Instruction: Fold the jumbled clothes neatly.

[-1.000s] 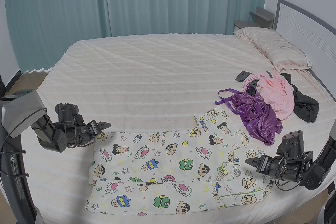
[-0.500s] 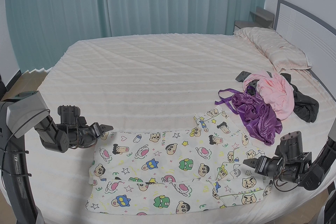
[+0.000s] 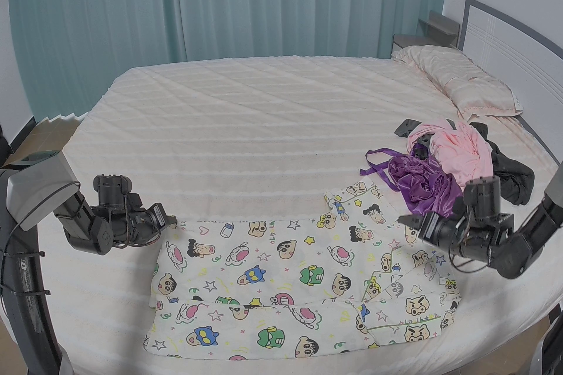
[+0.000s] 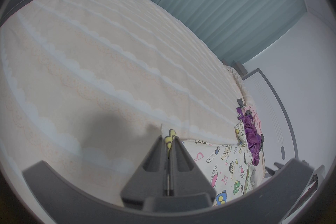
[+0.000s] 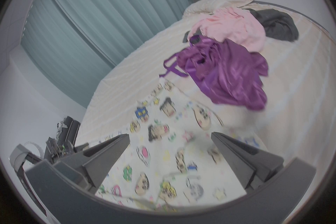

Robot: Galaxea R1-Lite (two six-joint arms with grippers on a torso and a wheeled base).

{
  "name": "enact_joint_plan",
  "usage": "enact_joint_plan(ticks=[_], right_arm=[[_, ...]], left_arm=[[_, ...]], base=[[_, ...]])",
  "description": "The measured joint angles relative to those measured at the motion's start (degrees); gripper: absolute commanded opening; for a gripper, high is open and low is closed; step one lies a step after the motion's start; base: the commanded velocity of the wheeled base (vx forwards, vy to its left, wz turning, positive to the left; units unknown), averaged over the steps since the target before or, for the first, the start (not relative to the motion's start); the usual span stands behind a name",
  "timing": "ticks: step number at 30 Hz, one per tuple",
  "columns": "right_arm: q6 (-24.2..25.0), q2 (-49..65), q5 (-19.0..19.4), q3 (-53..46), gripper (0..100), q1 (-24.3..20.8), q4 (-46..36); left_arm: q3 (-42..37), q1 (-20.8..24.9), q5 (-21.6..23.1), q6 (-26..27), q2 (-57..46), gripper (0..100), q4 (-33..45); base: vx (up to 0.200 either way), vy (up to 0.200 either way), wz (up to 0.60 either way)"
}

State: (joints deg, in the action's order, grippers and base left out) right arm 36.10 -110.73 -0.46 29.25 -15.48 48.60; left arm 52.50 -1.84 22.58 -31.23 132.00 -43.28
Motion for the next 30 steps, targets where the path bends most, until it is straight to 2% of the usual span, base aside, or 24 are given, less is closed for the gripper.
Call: enact_joint_plan(ticks=[10, 17, 23, 30], right_arm=[[-1.9, -10.1, 3.0, 25.4, 100, 2.8, -11.5], [-6.1, -19.4, 3.8, 40.0, 100, 4.6, -19.3], [-11.9, -26.0, 4.0, 45.6, 100, 5.0, -20.7], [-13.1, -30.7, 3.7, 49.5, 100, 3.2, -20.7]], left_arm=[[-1.6, -0.2, -0.2, -0.5, -2.5, 0, 0.0], [-2.6, 0.0, -0.3, -0.6, -3.6, 0, -0.2], [-3.3, 0.1, -0.3, -0.7, -4.0, 0, -0.2], [-3.5, 0.1, -0.3, -0.7, -4.2, 0, -0.2]], base=[[0.0, 0.0, 0.0], [0.0, 0.0, 0.0], [0.0, 0.0, 0.0], [0.0, 0.0, 0.0]])
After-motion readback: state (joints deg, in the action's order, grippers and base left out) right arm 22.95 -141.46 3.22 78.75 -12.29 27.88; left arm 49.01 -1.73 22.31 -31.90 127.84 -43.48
